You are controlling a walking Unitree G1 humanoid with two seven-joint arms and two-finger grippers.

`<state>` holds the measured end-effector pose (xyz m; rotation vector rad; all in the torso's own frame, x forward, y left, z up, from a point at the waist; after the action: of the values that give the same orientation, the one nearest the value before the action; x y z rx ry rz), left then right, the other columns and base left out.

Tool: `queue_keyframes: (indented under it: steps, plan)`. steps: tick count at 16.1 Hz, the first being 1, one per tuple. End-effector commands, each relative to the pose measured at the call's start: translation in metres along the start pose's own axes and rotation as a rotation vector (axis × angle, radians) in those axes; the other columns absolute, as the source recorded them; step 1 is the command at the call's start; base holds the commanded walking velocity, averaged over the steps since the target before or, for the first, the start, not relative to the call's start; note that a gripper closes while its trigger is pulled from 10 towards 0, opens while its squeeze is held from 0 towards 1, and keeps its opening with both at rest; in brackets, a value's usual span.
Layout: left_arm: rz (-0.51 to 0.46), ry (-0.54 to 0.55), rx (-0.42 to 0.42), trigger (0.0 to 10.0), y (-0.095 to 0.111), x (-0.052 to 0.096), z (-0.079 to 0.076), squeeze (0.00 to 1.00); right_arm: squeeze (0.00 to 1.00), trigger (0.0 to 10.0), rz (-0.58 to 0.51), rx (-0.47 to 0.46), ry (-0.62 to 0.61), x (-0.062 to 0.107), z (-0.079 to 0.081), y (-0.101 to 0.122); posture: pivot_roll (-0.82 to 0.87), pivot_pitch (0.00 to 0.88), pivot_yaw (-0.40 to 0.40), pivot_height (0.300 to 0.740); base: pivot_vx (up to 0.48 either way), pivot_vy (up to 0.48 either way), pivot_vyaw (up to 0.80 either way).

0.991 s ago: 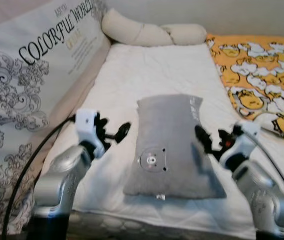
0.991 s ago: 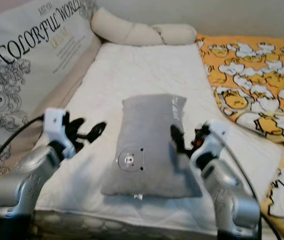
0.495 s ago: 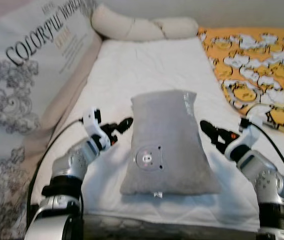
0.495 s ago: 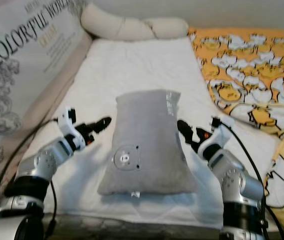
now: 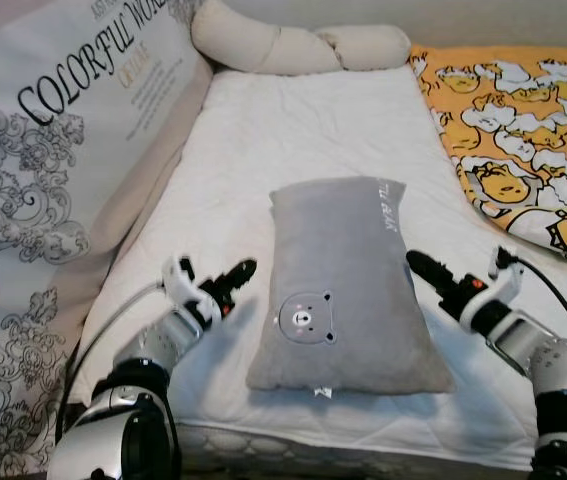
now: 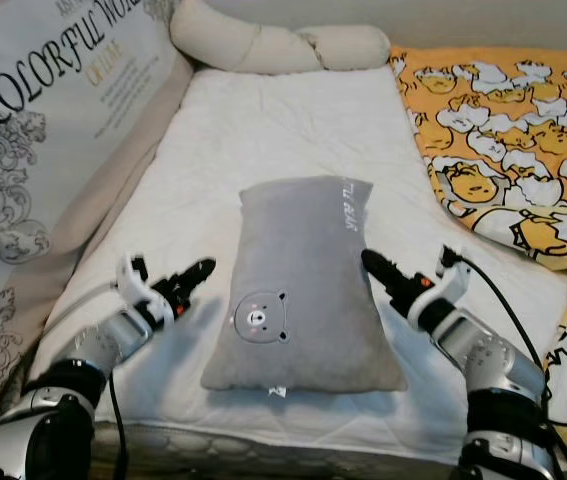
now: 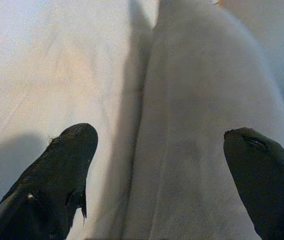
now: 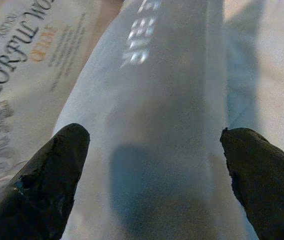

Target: Clean up the room

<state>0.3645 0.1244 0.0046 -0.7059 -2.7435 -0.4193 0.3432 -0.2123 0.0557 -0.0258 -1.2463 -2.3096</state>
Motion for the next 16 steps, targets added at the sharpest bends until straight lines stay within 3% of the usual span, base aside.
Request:
queue_keyframes:
  steps: [1,2,4,6,7,8,11,12,13,14,16]
  plan:
    - [0.01,-0.013,0.027,10.0,-0.005,-0.003,-0.003,0.0,0.0,10.0,0.012,-0.028,0.048,-0.003,0.008,-0.004,-0.13,0.0,0.064,0.74,0.0,0.0,0.0]
    - [0.031,-0.013,0.031,10.0,-0.012,-0.004,-0.003,0.0,0.0,10.0,0.026,-0.036,0.058,-0.003,0.009,-0.008,-0.13,0.0,0.061,0.74,0.0,0.0,0.0]
    - [0.102,-0.035,0.089,10.0,-0.048,-0.014,-0.008,0.0,0.0,10.0,0.074,-0.077,0.07,-0.005,0.01,-0.031,-0.14,0.0,0.055,0.74,0.0,0.0,0.0]
    - [0.155,-0.136,0.169,10.0,-0.067,-0.023,-0.032,0.0,0.0,10.0,0.115,-0.103,0.096,-0.004,0.013,-0.046,-0.14,0.0,0.055,0.74,0.0,0.0,0.0]
    - [0.177,-0.159,0.173,10.0,-0.072,-0.024,-0.038,0.0,0.0,10.0,0.119,-0.107,0.1,-0.004,0.013,-0.048,-0.14,0.0,0.055,0.74,0.0,0.0,0.0]
    - [0.246,-0.225,0.179,10.0,-0.086,-0.026,-0.054,0.0,0.0,10.0,0.124,-0.125,0.118,-0.005,0.018,-0.051,-0.14,0.0,0.06,0.74,0.0,0.0,0.0]
    - [0.29,-0.256,0.165,10.0,-0.096,-0.027,-0.061,0.0,0.0,10.0,0.116,-0.142,0.154,-0.007,0.025,-0.054,-0.14,0.0,0.07,0.74,0.0,0.0,0.0]
    - [0.296,-0.258,0.153,10.0,-0.097,-0.026,-0.061,0.0,0.0,3.8,0.108,-0.154,0.16,-0.008,0.027,-0.054,-0.13,0.0,0.074,0.74,0.0,0.0,0.0]
    - [0.301,-0.26,0.142,10.0,-0.097,-0.026,-0.061,0.0,0.0,1.1,0.105,-0.159,0.161,-0.008,0.027,-0.054,-0.13,0.0,0.074,0.74,0.0,0.0,0.0]
    - [0.327,-0.266,0.06,10.0,-0.101,-0.025,-0.059,0.0,0.0,0.0,0.1,-0.168,0.164,-0.007,0.027,-0.055,-0.13,0.0,0.076,0.74,0.0,0.0,0.0]
    - [0.364,-0.255,-0.037,10.0,-0.108,-0.023,-0.054,0.0,0.0,0.0,0.094,-0.176,0.167,-0.007,0.028,-0.056,-0.12,0.0,0.078,0.74,0.0,0.0,0.0]
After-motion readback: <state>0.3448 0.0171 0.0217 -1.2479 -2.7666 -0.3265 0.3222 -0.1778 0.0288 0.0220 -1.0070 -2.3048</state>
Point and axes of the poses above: a point about 5 cm out from each wrist's last joint towards the gripper, its own x axis pointing back from the gripper into the wrist, its own y axis along the axis of the wrist's last joint, z = x × y, the point moved 6 cm from there along -x, pointing out of the wrist towards the gripper, and after that the axes turned 15 degrees about x, right-handed, at the moved point
